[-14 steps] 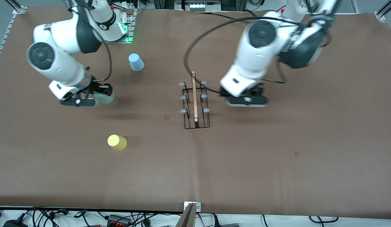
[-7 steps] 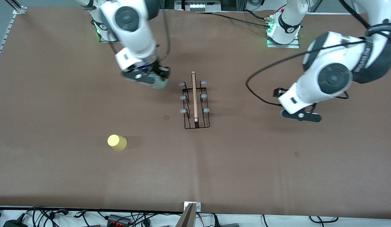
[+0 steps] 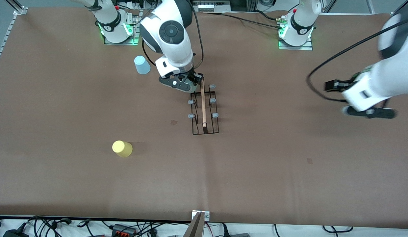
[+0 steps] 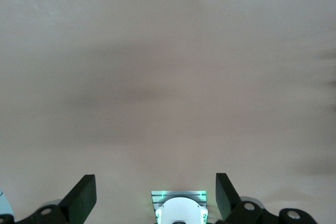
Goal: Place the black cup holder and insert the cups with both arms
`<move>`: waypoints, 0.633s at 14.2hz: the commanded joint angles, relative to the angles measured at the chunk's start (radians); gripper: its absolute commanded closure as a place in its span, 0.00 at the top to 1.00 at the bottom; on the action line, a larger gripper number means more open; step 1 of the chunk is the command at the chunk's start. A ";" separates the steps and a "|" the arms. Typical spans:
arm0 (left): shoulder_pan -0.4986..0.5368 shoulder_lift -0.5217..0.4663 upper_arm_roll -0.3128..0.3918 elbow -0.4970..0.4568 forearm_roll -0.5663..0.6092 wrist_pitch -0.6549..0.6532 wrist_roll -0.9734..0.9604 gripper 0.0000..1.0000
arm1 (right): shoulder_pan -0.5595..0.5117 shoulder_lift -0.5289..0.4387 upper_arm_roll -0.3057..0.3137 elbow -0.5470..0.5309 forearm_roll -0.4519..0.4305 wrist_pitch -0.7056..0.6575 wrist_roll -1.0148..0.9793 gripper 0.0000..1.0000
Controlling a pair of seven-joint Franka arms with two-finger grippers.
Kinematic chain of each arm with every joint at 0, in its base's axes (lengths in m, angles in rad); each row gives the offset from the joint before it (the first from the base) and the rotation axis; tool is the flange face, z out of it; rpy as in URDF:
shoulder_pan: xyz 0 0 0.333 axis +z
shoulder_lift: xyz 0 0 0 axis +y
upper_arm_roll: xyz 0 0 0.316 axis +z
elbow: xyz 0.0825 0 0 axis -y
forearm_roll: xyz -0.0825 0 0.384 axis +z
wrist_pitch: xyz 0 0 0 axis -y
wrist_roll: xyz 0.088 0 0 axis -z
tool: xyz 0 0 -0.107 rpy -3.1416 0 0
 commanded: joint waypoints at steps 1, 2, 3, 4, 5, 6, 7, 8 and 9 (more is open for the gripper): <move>-0.033 -0.086 0.147 -0.008 -0.131 0.017 0.142 1.00 | 0.017 0.020 -0.004 0.019 -0.032 -0.012 0.019 0.20; -0.037 -0.102 0.217 -0.040 -0.226 0.028 0.179 1.00 | 0.017 0.027 -0.004 0.017 -0.038 -0.010 0.019 0.20; -0.051 -0.139 0.272 -0.090 -0.280 0.048 0.177 1.00 | 0.017 0.032 -0.004 0.017 -0.040 -0.007 0.019 0.23; -0.086 -0.204 0.310 -0.183 -0.277 0.118 0.177 1.00 | 0.017 0.041 -0.004 0.017 -0.040 0.007 0.019 0.49; -0.100 -0.275 0.315 -0.277 -0.247 0.219 0.181 1.00 | 0.017 0.043 -0.005 0.017 -0.043 0.019 0.019 0.99; -0.119 -0.327 0.315 -0.361 -0.207 0.291 0.183 1.00 | 0.019 0.038 -0.016 0.025 -0.046 0.019 0.018 1.00; -0.154 -0.353 0.317 -0.406 -0.155 0.325 0.174 1.00 | 0.019 0.038 -0.021 0.031 -0.044 0.024 0.016 1.00; -0.166 -0.361 0.322 -0.407 -0.124 0.332 0.174 1.00 | 0.014 0.029 -0.024 0.031 -0.043 0.018 0.007 1.00; -0.168 -0.363 0.322 -0.410 -0.121 0.332 0.172 1.00 | 0.008 0.006 -0.033 0.029 -0.044 0.011 -0.008 1.00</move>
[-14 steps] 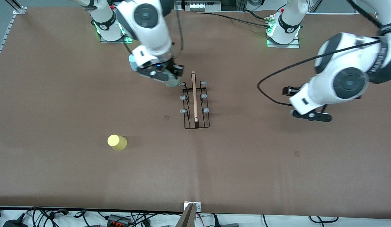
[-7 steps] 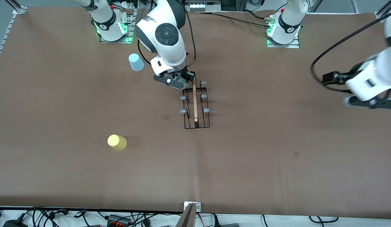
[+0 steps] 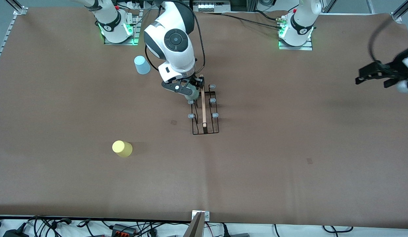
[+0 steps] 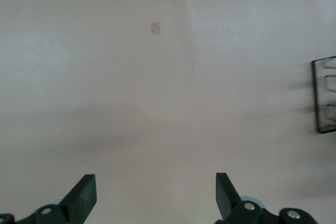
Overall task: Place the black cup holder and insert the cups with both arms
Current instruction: 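Release the teal cup and move the right gripper to the yellow cup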
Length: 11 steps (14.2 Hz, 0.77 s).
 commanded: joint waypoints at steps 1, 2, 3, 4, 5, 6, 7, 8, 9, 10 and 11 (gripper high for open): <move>-0.037 -0.071 0.027 -0.097 0.037 0.049 -0.013 1.00 | -0.013 -0.053 -0.040 0.014 -0.015 -0.023 -0.038 1.00; -0.052 -0.071 0.044 -0.098 0.033 0.049 -0.033 1.00 | -0.050 -0.080 -0.042 0.007 -0.015 -0.045 -0.097 1.00; -0.091 -0.071 0.070 -0.098 0.033 0.047 -0.072 1.00 | -0.113 -0.103 -0.042 -0.007 -0.015 -0.089 -0.198 1.00; -0.108 -0.073 0.078 -0.097 0.034 0.047 -0.109 1.00 | -0.171 -0.122 -0.045 -0.021 -0.015 -0.114 -0.315 1.00; -0.107 -0.071 0.076 -0.098 0.030 0.047 -0.126 1.00 | -0.226 -0.137 -0.063 -0.044 -0.015 -0.118 -0.443 1.00; -0.101 -0.070 0.076 -0.098 0.025 0.047 -0.124 1.00 | -0.262 -0.148 -0.110 -0.073 -0.015 -0.106 -0.557 1.00; -0.098 -0.069 0.075 -0.100 0.024 0.050 -0.114 1.00 | -0.279 -0.146 -0.158 -0.094 -0.016 -0.082 -0.654 1.00; -0.096 -0.069 0.075 -0.103 0.024 0.055 -0.114 1.00 | -0.285 -0.137 -0.218 -0.128 -0.015 -0.024 -0.750 1.00; -0.098 -0.068 0.072 -0.103 0.024 0.055 -0.111 1.00 | -0.287 -0.133 -0.267 -0.163 -0.015 0.053 -0.823 1.00; -0.098 -0.065 0.072 -0.098 0.024 0.053 -0.111 1.00 | -0.291 -0.114 -0.308 -0.194 -0.015 0.140 -0.912 1.00; -0.098 -0.062 0.070 -0.092 0.024 0.053 -0.110 1.00 | -0.299 -0.085 -0.325 -0.200 -0.015 0.205 -1.023 1.00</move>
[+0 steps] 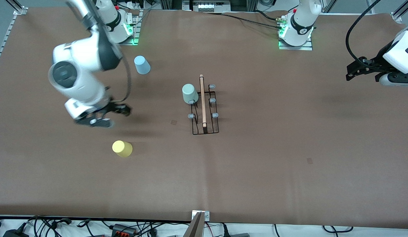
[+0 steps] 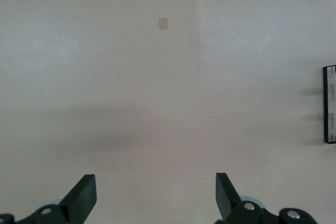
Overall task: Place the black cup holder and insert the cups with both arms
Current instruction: 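Release the teal cup and move the right gripper to the yellow cup, then grasp the yellow cup with the right gripper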
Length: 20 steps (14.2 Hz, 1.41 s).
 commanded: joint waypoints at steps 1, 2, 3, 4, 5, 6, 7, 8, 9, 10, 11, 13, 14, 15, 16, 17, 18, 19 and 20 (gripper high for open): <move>-0.014 -0.011 0.006 -0.009 0.006 0.010 -0.002 1.00 | 0.007 0.050 -0.035 -0.049 0.003 0.159 -0.197 1.00; -0.014 -0.011 0.006 -0.009 0.006 0.004 0.017 1.00 | 0.007 0.075 -0.044 -0.047 0.005 0.200 -0.201 1.00; -0.012 -0.009 0.010 -0.009 0.005 0.004 0.040 1.00 | 0.008 0.099 -0.044 -0.045 0.008 0.252 -0.201 1.00; -0.011 -0.006 0.014 -0.006 0.005 0.004 0.043 1.00 | 0.008 0.127 -0.044 -0.042 0.012 0.300 -0.202 1.00; -0.011 -0.003 0.015 -0.003 0.006 0.004 0.040 1.00 | 0.008 0.153 -0.044 -0.039 0.015 0.347 -0.204 1.00; -0.011 -0.001 0.015 0.008 0.006 0.003 0.034 1.00 | 0.008 0.181 -0.044 -0.029 0.017 0.392 -0.205 1.00; -0.012 0.002 0.009 0.021 0.006 0.003 0.026 1.00 | 0.010 0.204 -0.044 -0.023 0.017 0.421 -0.208 1.00; -0.012 0.008 0.009 0.028 0.006 0.000 0.026 1.00 | 0.013 0.228 -0.044 -0.018 0.017 0.452 -0.208 1.00; -0.012 0.009 0.009 0.031 0.006 -0.010 0.028 1.00 | 0.020 0.244 -0.044 -0.018 0.017 0.472 -0.202 1.00; -0.012 0.009 0.009 0.031 0.006 -0.010 0.028 1.00 | 0.027 0.261 -0.044 -0.018 0.017 0.489 -0.201 1.00; -0.014 0.009 0.006 0.031 0.006 -0.011 0.026 1.00 | 0.028 0.273 -0.044 -0.018 0.017 0.504 -0.201 1.00; -0.017 0.009 0.004 0.032 0.008 -0.011 0.025 1.00 | 0.031 0.296 -0.044 -0.016 0.017 0.547 -0.199 1.00; -0.017 0.009 0.004 0.032 0.008 -0.013 0.026 1.00 | 0.031 0.307 -0.044 -0.009 0.017 0.558 -0.201 1.00; -0.015 0.009 0.004 0.032 0.008 -0.014 0.025 1.00 | 0.030 0.316 -0.044 0.002 0.015 0.561 -0.207 1.00; -0.015 0.009 0.004 0.032 0.008 -0.022 0.025 1.00 | 0.028 0.327 -0.044 0.016 0.015 0.567 -0.211 1.00; -0.015 0.009 0.004 0.032 0.008 -0.025 0.022 1.00 | 0.028 0.342 -0.046 0.034 0.015 0.578 -0.213 1.00; -0.015 0.009 0.004 0.032 0.009 -0.025 0.022 1.00 | 0.028 0.354 -0.044 0.045 0.015 0.591 -0.213 1.00; -0.015 0.009 0.004 0.038 0.011 -0.025 0.022 1.00 | 0.028 0.366 -0.046 0.051 0.014 0.611 -0.213 1.00; -0.015 0.017 0.004 0.046 0.011 -0.026 0.022 1.00 | 0.025 0.379 -0.046 0.054 0.014 0.634 -0.213 1.00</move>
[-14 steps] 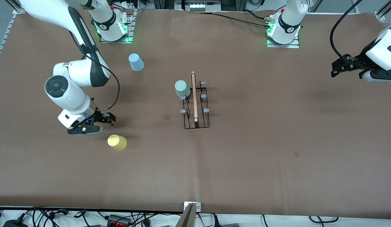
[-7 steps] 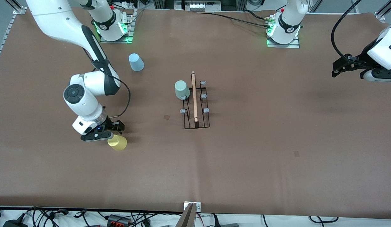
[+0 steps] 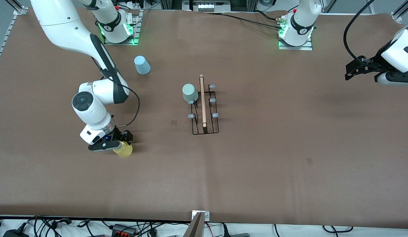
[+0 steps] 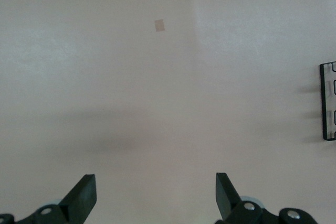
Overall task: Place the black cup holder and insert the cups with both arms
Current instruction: 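Grasp the yellow cup with the right gripper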
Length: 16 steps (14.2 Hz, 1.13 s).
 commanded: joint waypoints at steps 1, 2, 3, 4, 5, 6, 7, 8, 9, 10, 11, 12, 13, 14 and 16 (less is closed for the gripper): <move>-0.004 0.020 0.002 0.043 0.012 -0.025 0.006 1.00 | -0.002 0.045 -0.003 0.031 0.013 0.055 -0.025 1.00; -0.004 0.020 0.002 0.045 0.012 -0.032 0.005 1.00 | -0.002 0.048 -0.003 0.031 0.013 0.058 -0.025 1.00; -0.004 0.020 0.002 0.045 0.012 -0.040 -0.010 1.00 | -0.002 0.050 -0.003 0.031 0.013 0.058 -0.022 1.00; -0.004 0.020 0.002 0.045 0.012 -0.040 -0.030 1.00 | -0.002 0.050 -0.003 0.031 0.013 0.058 -0.023 1.00; -0.002 0.023 0.002 0.045 0.011 -0.040 -0.049 1.00 | -0.002 0.048 -0.003 0.031 0.013 0.057 -0.027 0.90; -0.004 0.023 0.002 0.045 0.011 -0.046 -0.055 1.00 | 0.000 0.044 -0.003 0.033 0.013 0.055 -0.031 0.61; -0.004 0.023 0.002 0.045 0.011 -0.051 -0.057 1.00 | 0.001 0.039 -0.003 0.034 0.013 0.051 -0.031 0.33; -0.004 0.021 0.002 0.045 0.011 -0.052 -0.057 1.00 | 0.003 0.027 -0.003 0.033 0.013 0.045 -0.028 0.20; -0.004 0.021 0.002 0.045 0.011 -0.052 -0.058 1.00 | 0.006 0.007 -0.003 0.033 0.013 0.008 -0.028 0.16; -0.004 0.021 0.002 0.045 0.011 -0.057 -0.058 1.00 | 0.007 -0.022 -0.002 0.034 0.016 -0.033 -0.025 0.16; -0.004 0.024 0.002 0.045 0.011 -0.067 -0.058 1.00 | 0.012 -0.066 0.005 0.034 0.031 -0.093 -0.013 0.15; -0.005 0.033 0.002 0.045 0.012 -0.081 -0.058 1.00 | 0.036 -0.118 0.006 0.039 0.076 -0.167 0.013 0.15; -0.007 0.037 0.002 0.046 0.014 -0.100 -0.057 1.00 | 0.074 -0.151 0.006 0.065 0.125 -0.234 0.048 0.15; -0.007 0.037 0.002 0.046 0.012 -0.101 -0.055 1.00 | 0.116 -0.177 0.006 0.104 0.151 -0.323 0.121 0.15; -0.005 0.038 0.002 0.055 0.018 -0.101 -0.054 1.00 | 0.182 -0.189 0.008 0.213 0.139 -0.450 0.340 0.15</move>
